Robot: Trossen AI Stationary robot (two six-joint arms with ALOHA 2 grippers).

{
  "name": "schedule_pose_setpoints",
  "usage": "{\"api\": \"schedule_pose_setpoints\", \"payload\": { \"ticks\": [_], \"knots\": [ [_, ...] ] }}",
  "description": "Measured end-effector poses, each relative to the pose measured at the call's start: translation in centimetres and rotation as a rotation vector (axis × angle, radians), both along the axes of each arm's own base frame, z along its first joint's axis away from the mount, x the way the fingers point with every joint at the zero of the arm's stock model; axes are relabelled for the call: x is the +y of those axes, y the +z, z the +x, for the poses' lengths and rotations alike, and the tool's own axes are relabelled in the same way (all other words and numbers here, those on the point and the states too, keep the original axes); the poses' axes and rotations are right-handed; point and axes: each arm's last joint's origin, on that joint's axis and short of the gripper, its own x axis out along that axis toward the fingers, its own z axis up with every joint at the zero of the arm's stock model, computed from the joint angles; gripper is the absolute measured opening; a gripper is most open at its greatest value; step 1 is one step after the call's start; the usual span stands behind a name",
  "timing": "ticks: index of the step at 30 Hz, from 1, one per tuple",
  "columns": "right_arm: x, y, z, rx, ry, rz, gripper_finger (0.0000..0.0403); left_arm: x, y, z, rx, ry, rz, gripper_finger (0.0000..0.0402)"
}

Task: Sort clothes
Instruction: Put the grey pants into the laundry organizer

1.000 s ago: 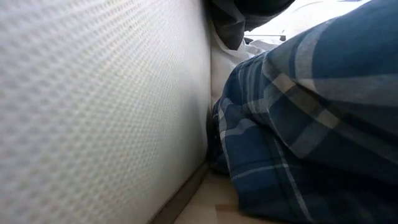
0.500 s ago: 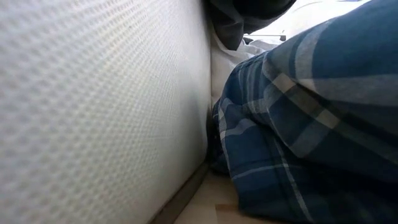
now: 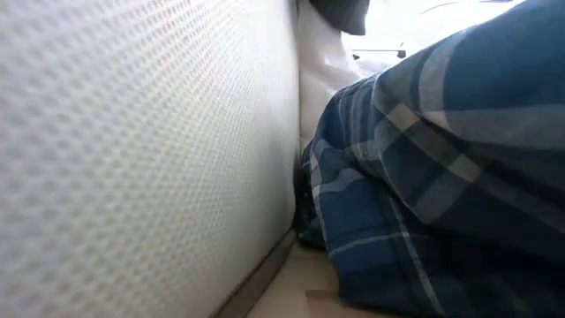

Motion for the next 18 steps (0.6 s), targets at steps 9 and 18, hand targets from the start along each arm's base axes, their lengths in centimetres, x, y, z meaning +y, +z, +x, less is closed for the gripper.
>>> {"api": "schedule_pose_setpoints", "payload": {
  "ticks": [9, 18],
  "knots": [
    [4.0, -7.0, 7.4, -0.134, -0.126, 0.08, 0.0001, 0.0, 0.0, 0.0, 0.0, 0.0, 0.0, 0.0001],
    [4.4, -20.4, 13.8, 0.371, -0.367, 0.214, 0.0, 0.0, 0.0, 0.0, 0.0, 0.0, 0.0, 0.0001]
  ]
}}
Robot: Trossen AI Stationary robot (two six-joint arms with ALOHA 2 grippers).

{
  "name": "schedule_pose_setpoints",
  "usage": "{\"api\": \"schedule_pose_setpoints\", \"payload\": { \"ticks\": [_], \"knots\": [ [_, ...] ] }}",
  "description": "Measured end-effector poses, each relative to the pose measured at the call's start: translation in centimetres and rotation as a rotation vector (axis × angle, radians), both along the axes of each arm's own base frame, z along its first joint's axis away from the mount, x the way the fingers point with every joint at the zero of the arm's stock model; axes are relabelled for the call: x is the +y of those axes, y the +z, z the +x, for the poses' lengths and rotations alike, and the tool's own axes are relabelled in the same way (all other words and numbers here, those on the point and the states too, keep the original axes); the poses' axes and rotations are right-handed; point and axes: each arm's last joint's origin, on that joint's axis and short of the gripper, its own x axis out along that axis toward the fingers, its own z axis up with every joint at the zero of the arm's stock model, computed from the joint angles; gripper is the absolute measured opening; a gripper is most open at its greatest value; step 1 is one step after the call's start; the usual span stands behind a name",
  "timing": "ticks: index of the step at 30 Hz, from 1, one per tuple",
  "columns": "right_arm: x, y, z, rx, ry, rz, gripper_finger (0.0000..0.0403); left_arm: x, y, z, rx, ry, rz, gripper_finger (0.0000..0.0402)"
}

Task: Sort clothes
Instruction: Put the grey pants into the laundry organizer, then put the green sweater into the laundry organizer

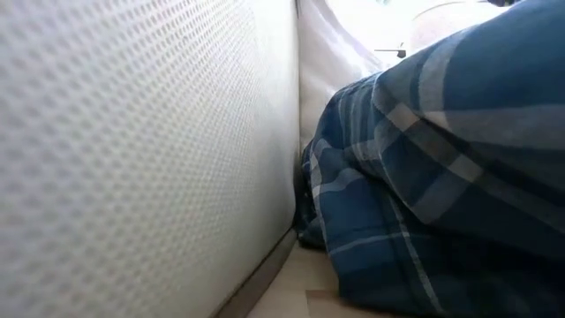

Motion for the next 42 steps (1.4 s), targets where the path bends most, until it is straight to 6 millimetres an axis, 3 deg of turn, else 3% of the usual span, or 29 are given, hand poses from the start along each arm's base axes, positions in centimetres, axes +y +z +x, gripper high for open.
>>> {"api": "schedule_pose_setpoints", "payload": {
  "ticks": [3, 7, 15, 20, 23, 28, 31, 35, 39, 42],
  "knots": [
    [0.3, -1.8, -0.6, 0.163, -0.033, -0.101, 0.0, 0.0, 0.0, 0.0, 0.0, 0.0, 0.0, 0.0001],
    [0.8, -1.8, -1.3, 0.215, 0.048, -0.13, 0.0018, 0.0, 0.0, 0.0, 0.0, 0.0, 0.0, 0.0001],
    [0.4, -2.5, -2.9, 0.429, 0.183, -0.187, 0.0182, 0.0, 0.0, 0.0, 0.0, 0.0, 0.0, 0.0001],
    [-0.9, 1.5, -5.7, 0.439, 0.234, -0.316, 0.0258, 0.0, 0.0, 0.0, 0.0, 0.0, 0.0, 0.0001],
    [-1.8, 3.7, -7.6, 0.452, 0.205, -0.445, 0.0268, 0.0, 0.0, 0.0, 0.0, 0.0, 0.0, 0.0001],
    [-3.1, 4.9, -10.2, 0.525, 0.223, -0.713, 0.027, 0.0, 0.0, 0.0, 0.0, 0.0, 0.0, 0.0001],
    [-5.2, 7.7, -13.2, 0.584, 0.116, -0.909, 0.0262, 0.0, 0.0, 0.0, 0.0, 0.0, 0.0, 0.0001],
    [-9.9, 11.8, -16.8, 0.644, -0.001, -0.927, 0.0247, 0.0, 0.0, 0.0, 0.0, 0.0, 0.0, 0.0001],
    [-16.0, 13.1, -18.6, 0.77, -0.089, -0.882, 0.0231, 0.0, 0.0, 0.0, 0.0, 0.0, 0.0, 0.0001],
    [-19.9, 13.4, -19.6, 0.816, -0.048, -0.799, 0.0222, 0.0, 0.0, 0.0, 0.0, 0.0, 0.0, 0.0001]
  ]
}}
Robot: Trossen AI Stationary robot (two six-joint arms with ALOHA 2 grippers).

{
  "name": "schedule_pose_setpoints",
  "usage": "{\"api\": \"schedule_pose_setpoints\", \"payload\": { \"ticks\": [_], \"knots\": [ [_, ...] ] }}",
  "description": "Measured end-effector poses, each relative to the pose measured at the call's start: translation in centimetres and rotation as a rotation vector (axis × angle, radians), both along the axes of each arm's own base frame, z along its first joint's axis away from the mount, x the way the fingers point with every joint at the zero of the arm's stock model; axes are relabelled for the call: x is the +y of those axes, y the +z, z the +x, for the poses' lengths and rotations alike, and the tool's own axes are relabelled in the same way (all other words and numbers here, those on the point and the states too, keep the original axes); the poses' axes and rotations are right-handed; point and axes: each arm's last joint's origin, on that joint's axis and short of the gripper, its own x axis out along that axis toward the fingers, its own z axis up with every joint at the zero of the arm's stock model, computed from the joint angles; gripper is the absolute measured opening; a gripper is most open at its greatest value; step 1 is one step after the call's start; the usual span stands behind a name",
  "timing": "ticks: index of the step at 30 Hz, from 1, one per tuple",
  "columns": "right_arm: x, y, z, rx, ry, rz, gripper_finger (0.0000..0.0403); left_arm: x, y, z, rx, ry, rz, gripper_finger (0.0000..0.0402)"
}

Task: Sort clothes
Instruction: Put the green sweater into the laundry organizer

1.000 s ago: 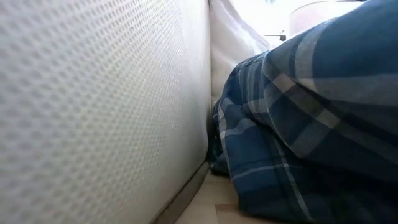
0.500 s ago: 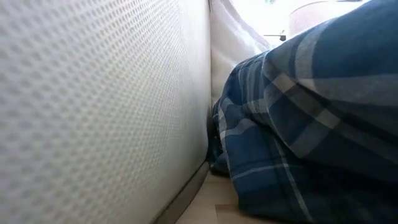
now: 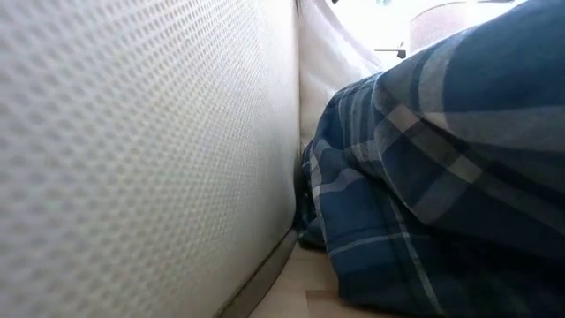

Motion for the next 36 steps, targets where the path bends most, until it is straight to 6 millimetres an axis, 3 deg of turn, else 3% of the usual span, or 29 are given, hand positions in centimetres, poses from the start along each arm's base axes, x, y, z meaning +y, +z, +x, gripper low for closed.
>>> {"api": "schedule_pose_setpoints", "payload": {
  "ticks": [6, 10, 13, 16, 18, 21, 26, 33, 36],
  "knots": [
    [-4.4, 0.1, -0.9, -0.009, 0.041, 0.146, 0.0215, 0.0, 0.0, 0.0, -0.001, 0.0, 0.0, 0.0001],
    [-5.4, 1.0, -2.6, -0.029, -0.015, 0.107, 0.0215, 0.0, 0.0, 0.0, 0.0, 0.0, 0.0, 0.0001],
    [-5.6, -0.1, -4.9, 0.033, -0.116, 0.143, 0.0215, 0.0, 0.0, 0.0, 0.0, 0.0, 0.0, 0.0001],
    [-5.0, -2.7, -7.9, 0.129, -0.247, 0.198, 0.0215, 0.0, 0.0, 0.0, 0.0, 0.0, 0.0, 0.0001],
    [-4.2, -3.8, -9.6, 0.07, -0.305, 0.204, 0.0215, 0.0, 0.0, 0.0, -0.001, 0.0, 0.0, 0.0001],
    [-3.7, -6.1, -10.4, -0.081, -0.338, 0.154, 0.0215, 0.0, 0.0, 0.0, 0.0, 0.0, 0.0, 0.0001],
    [-4.7, -12.4, -9.7, -0.137, -0.369, 0.125, 0.0215, 0.0, 0.0, 0.0, -0.001, 0.0, 0.0, 0.0001],
    [-5.9, -17.2, -8.1, -0.197, -0.212, 0.063, 0.0215, 0.0, 0.0, 0.0, -0.001, 0.0, 0.0, 0.0001],
    [-6.0, -20.2, -7.6, -0.182, -0.152, 0.102, 0.0215, 0.0, 0.0, 0.0, -0.001, 0.0, 0.0, 0.0001]
  ]
}}
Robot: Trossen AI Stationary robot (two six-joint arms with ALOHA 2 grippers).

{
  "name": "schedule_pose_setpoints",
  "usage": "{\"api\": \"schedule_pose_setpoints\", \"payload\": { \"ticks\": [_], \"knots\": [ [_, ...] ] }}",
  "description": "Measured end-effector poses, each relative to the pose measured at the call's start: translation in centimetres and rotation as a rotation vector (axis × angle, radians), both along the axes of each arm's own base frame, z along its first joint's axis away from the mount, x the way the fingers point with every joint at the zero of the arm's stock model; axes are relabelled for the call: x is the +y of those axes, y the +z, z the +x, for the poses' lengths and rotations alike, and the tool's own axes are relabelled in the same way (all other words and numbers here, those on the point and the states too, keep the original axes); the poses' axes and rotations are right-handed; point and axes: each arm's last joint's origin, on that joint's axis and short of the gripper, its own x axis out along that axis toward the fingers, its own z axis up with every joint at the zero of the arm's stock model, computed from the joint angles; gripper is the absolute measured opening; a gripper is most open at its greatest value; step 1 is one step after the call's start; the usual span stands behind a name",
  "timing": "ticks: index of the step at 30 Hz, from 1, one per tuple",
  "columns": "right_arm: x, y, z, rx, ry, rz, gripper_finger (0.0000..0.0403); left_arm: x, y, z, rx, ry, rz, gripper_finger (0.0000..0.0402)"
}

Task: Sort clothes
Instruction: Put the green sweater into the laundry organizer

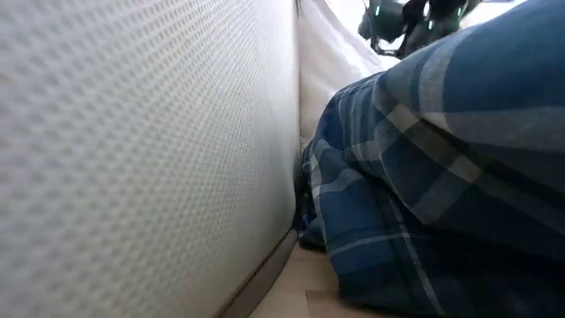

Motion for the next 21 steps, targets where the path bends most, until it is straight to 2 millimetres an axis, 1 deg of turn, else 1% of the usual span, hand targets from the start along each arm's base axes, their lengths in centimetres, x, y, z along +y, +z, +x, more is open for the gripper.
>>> {"api": "schedule_pose_setpoints", "payload": {
  "ticks": [2, 3, 4, 5, 6, 7, 8, 9, 10, 11, 13, 16, 18, 20, 21],
  "knots": [
    [0.1, -1.9, 0.3, 0.008, -0.002, 0.021, 0.0203, 0.0, 0.0, 0.0, 0.0, 0.0, 0.0, 0.0001],
    [0.2, -2.5, 0.4, 0.005, -0.012, 0.035, 0.0186, 0.0, 0.0, 0.0, 0.0, 0.0, 0.0, 0.0001],
    [0.3, -2.9, 0.4, -0.001, -0.013, 0.053, 0.0158, 0.0, 0.0, 0.0, 0.0, 0.0, 0.0, 0.0001],
    [0.5, -3.2, 0.4, -0.001, -0.007, 0.075, 0.0118, 0.0, 0.0, 0.0, 0.0, 0.0, 0.0, 0.0001],
    [0.7, -3.2, 0.3, -0.004, 0.002, 0.104, 0.0071, 0.0, 0.0, 0.0, 0.0, 0.0, 0.0, 0.0001],
    [1.0, -2.9, 0.1, -0.017, 0.018, 0.143, 0.0037, 0.0, 0.0, 0.0, -0.001, 0.0, 0.0, 0.0001],
    [1.3, -2.3, -0.1, -0.033, 0.03, 0.182, 0.0025, 0.0, 0.0, 0.0, 0.0, 0.0, 0.0, 0.0001],
    [1.7, -1.2, -0.5, -0.048, 0.037, 0.215, 0.0024, 0.0, 0.0, 0.0, 0.0, 0.0, 0.0, 0.0001],
    [2.0, 0.3, -0.8, -0.083, 0.056, 0.229, 0.002, 0.0, 0.0, 0.0, 0.0, 0.0, 0.0, 0.0001],
    [2.4, 2.2, -1.3, -0.133, 0.075, 0.236, 0.0014, 0.0, 0.0, 0.0, 0.0, 0.0, 0.0, 0.0001],
    [3.3, 6.9, -2.4, -0.275, 0.11, 0.231, 0.0011, 0.0, 0.0, 0.0, 0.0, 0.0, 0.0, 0.0001],
    [4.8, 14.5, -5.1, -0.55, 0.137, 0.215, 0.0011, 0.0, 0.0, 0.0, 0.0, 0.0, 0.0, 0.0001],
    [5.6, 19.3, -6.8, -0.766, 0.138, 0.187, 0.0011, 0.0, 0.0, 0.0, 0.0, 0.0, 0.0, 0.0001],
    [6.6, 23.4, -8.1, -0.97, 0.147, 0.15, 0.0011, 0.0, 0.0, 0.0, 0.0, 0.0, 0.0, 0.0001],
    [7.0, 25.0, -8.4, -1.059, 0.152, 0.132, 0.0011, 0.0, 0.0, 0.0, 0.0, 0.0, 0.0, 0.0001]
  ]
}}
